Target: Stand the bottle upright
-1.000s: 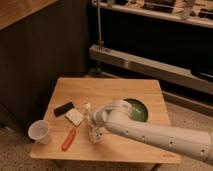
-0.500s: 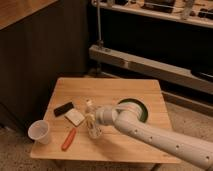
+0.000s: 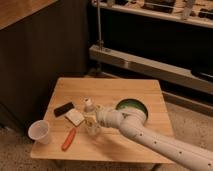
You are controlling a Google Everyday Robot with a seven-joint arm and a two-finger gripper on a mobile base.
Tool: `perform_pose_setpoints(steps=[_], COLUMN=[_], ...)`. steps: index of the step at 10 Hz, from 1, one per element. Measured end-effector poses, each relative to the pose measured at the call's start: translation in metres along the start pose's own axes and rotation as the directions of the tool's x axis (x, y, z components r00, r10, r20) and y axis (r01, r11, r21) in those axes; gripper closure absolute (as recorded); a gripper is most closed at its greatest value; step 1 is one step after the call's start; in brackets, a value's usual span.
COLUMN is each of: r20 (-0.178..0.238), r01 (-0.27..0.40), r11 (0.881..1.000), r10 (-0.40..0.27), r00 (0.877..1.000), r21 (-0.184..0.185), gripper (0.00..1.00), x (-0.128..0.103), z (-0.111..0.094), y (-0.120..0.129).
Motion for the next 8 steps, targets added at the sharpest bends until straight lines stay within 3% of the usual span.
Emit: perform_pose_setpoints(steps=[3,5,8], r20=[-0.062,-0.099,-0.124], r01=[0.067,0.118,0.144], r11=[0.997,0.992,0.987], r10=[-0.065,-0.113,-0.135], r00=[0.996,0.989,0.983], r21=[0.042,0.044,0.068], gripper=[1.0,1.0,1.0], x=[-0.001,-0.002,-0.007], z=[-0.003,-0.007,-0.01], y=[0.002,0.001,0.0])
